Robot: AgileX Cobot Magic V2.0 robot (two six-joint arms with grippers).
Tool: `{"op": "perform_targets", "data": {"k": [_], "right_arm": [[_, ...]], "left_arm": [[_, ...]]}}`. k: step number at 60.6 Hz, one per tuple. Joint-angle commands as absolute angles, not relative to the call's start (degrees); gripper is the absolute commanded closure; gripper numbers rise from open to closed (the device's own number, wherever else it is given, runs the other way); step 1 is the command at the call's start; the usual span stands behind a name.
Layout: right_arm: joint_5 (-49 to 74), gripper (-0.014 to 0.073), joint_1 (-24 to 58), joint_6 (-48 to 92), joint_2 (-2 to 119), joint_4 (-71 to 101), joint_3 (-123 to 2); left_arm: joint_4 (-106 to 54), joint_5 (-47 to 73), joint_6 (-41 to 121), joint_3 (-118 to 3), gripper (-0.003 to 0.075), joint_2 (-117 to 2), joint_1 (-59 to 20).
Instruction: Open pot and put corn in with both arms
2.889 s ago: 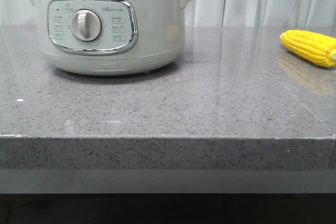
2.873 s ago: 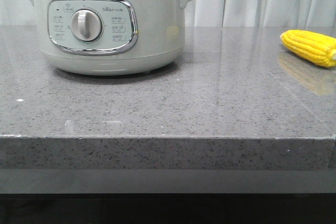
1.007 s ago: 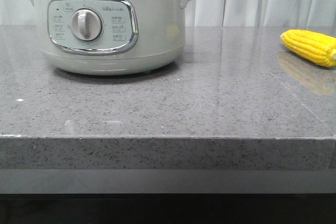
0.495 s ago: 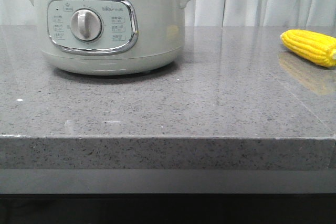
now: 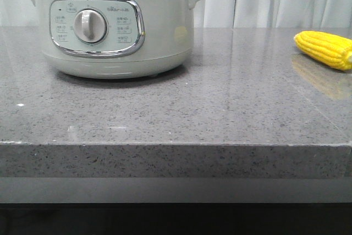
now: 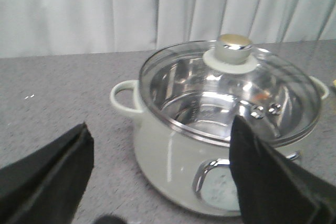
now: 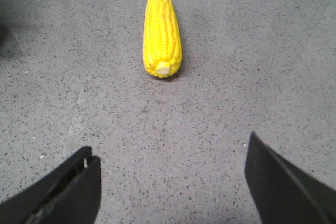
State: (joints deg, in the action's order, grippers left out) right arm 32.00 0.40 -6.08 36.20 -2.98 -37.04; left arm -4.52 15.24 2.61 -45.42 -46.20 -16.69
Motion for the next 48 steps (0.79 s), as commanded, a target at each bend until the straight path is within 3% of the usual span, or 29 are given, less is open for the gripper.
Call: {"op": "perform_targets", "data": {"k": [1, 17, 48], "right_arm": [[28.33, 0.0012, 0.19, -5.97, 36.55, -3.82, -38.62], [29.27, 0.0012, 0.19, -5.97, 36.55, -3.82, -38.62], [29.25, 0.0012, 0.19, -6.03, 36.55, -3.77, -38.62]], "left_arm": [[-4.83, 8.06, 2.66, -50.50, 0.0188, -50.18, -19.86], [-4.83, 4.37, 2.66, -61.37, 0.0188, -63.59, -25.17], [-7.83, 4.46, 2.66, -83.69, 0.0188, -88.32, -25.28]]}}
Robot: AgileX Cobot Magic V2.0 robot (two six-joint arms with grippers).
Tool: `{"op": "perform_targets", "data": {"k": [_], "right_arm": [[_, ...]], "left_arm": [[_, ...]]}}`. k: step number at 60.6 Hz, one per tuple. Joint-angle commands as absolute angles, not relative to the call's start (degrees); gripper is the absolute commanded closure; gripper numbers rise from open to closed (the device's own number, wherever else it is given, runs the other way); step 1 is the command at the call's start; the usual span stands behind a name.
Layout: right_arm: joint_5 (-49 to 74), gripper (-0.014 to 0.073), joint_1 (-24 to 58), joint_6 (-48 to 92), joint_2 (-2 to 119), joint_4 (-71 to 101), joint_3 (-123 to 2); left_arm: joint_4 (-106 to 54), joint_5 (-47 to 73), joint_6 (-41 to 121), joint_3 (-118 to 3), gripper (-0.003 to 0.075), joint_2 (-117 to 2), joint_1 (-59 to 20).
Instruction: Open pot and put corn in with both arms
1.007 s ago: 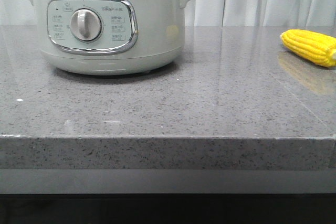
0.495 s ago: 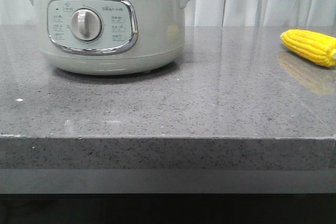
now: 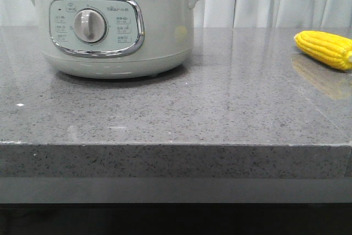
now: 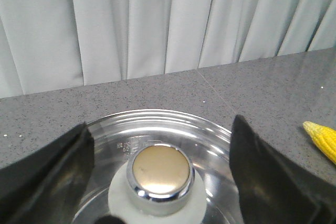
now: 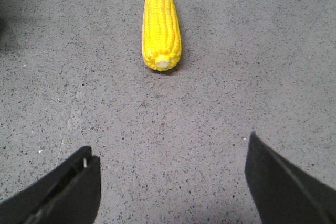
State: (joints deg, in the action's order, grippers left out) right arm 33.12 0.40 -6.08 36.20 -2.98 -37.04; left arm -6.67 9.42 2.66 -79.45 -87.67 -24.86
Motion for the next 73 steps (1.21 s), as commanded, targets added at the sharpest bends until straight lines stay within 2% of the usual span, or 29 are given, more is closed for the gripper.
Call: {"op": "perform_targets", "data": {"k": [1, 27, 41, 50, 64, 73], "right_arm": [[29.25, 0.0012, 0.19, -6.03, 36.55, -3.77, -38.62], [29.25, 0.0012, 0.19, -6.03, 36.55, -3.77, -38.62], [29.30, 0.0012, 0.19, -6.03, 36.55, -3.77, -38.62], [29.25, 0.0012, 0.19, -6.03, 36.55, -3.77, -38.62], [28.67, 0.0012, 0.19, -6.03, 36.55, -3.77, -38.62], [25.63, 0.0012, 0.19, -6.09, 36.55, -3.77, -38.81]], "left_arm": [[-7.83, 4.46, 2.66, -84.13, 0.0188, -88.81, -25.28], [-7.84, 5.22, 2.66, -86.89, 0.0199, -95.43, -25.28], [-7.84, 8.57, 2.66, -86.89, 0.0360, -95.43, -25.28], [-7.84, 9.71, 2.66, -86.89, 0.0398, -95.43, -25.28], [-7.84, 9.19, 2.66, -86.89, 0.0511, -95.43, -25.28], [-7.96, 9.07, 2.66, -87.25, 0.0555, -95.14, -25.28]]}}
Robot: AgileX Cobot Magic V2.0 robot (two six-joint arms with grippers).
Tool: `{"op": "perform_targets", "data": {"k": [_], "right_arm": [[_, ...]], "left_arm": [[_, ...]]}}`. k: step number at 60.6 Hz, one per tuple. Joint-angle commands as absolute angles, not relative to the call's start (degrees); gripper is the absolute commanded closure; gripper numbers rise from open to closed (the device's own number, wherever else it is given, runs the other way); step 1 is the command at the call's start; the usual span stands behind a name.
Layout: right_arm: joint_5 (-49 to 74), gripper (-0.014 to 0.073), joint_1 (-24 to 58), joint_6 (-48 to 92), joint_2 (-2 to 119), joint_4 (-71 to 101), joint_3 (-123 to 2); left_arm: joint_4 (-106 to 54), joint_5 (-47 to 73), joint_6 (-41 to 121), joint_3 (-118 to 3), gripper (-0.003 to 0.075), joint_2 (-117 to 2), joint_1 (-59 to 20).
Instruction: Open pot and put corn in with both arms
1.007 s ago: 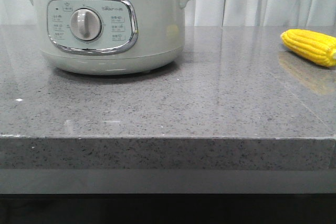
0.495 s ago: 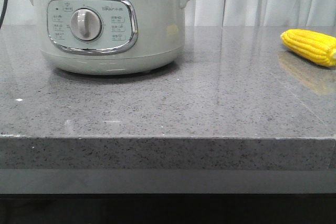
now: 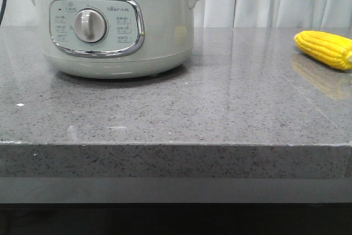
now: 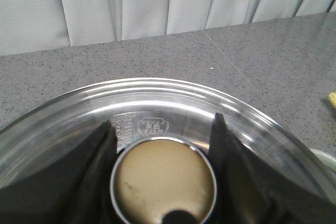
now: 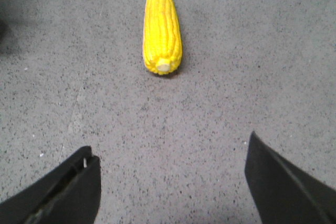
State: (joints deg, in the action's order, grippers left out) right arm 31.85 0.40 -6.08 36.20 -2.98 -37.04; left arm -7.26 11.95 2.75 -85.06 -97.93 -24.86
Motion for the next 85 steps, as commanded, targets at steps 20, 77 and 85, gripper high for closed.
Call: {"op": "perform_targets", "data": {"k": [20, 77, 85], "right_arm": [[24.98, 0.0012, 0.19, -6.76, 41.41, -3.10, -43.20], [46.30, 0.0012, 0.06, -6.53, 82.48, -3.15, -77.06], [49.51, 0.0012, 0.06, -4.41, 88.53, -3.15, -82.37]], "left_arm": [[-8.61, 13.88, 2.66, -93.31, 0.0555, -88.81, -25.28], [-4.70, 24.58, 2.66, -60.25, 0.0555, -40.80, -25.14], [-4.70, 25.45, 2.66, -56.14, 0.0555, -35.48, -25.14]]}}
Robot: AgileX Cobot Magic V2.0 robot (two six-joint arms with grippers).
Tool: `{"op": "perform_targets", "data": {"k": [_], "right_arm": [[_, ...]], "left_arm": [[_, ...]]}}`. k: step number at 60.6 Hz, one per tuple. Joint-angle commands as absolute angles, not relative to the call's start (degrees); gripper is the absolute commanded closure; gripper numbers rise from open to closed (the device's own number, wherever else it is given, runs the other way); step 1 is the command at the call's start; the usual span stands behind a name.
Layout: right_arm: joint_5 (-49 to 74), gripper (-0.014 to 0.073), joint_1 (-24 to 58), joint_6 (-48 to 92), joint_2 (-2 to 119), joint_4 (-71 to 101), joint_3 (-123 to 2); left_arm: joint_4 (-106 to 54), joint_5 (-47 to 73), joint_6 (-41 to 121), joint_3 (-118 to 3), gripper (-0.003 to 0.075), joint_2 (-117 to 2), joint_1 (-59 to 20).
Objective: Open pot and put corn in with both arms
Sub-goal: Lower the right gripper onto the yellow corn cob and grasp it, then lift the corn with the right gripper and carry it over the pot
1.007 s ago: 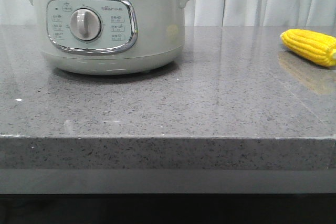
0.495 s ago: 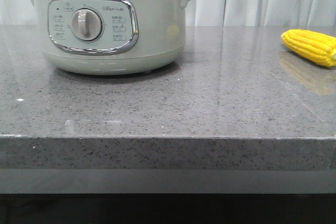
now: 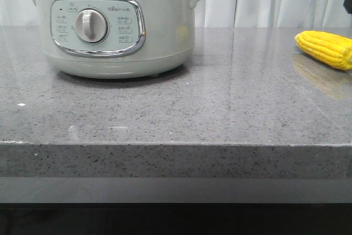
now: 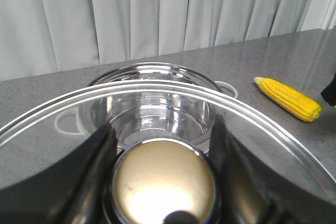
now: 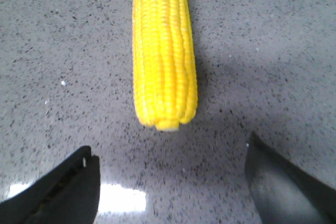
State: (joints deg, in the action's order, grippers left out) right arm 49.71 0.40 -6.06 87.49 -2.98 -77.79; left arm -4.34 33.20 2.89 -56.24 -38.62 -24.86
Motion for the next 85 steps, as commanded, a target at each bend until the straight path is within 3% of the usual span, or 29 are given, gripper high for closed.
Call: {"op": "perform_targets", "data": {"k": [1, 24, 52, 67, 85], "right_arm": [[49.85, 0.0012, 0.06, -4.23, 89.14, -3.15, -83.24], [55.20, 0.0012, 0.06, -1.99, 102.42, -3.15, -95.43], [57.02, 0.0017, 0.06, -1.18, 109.42, -2.37, -101.09], [56.93, 0.0290, 0.06, -0.58, 109.47, -1.35, -101.21], [57.75, 0.0303, 0.06, 0.00, 106.32, 1.27, -101.32]], "left_arm": [[-4.70, 25.47, 2.66, -55.75, 0.0555, -35.04, -25.14], [-4.70, 25.79, 2.66, -51.97, 0.0555, -31.99, -25.14], [-4.70, 25.68, 2.66, -51.97, 0.0555, -31.99, -25.14], [-4.70, 25.57, 2.66, -51.97, 0.0555, -31.99, -25.14], [-4.70, 25.47, 2.66, -51.97, 0.0555, -31.99, -25.14]]}}
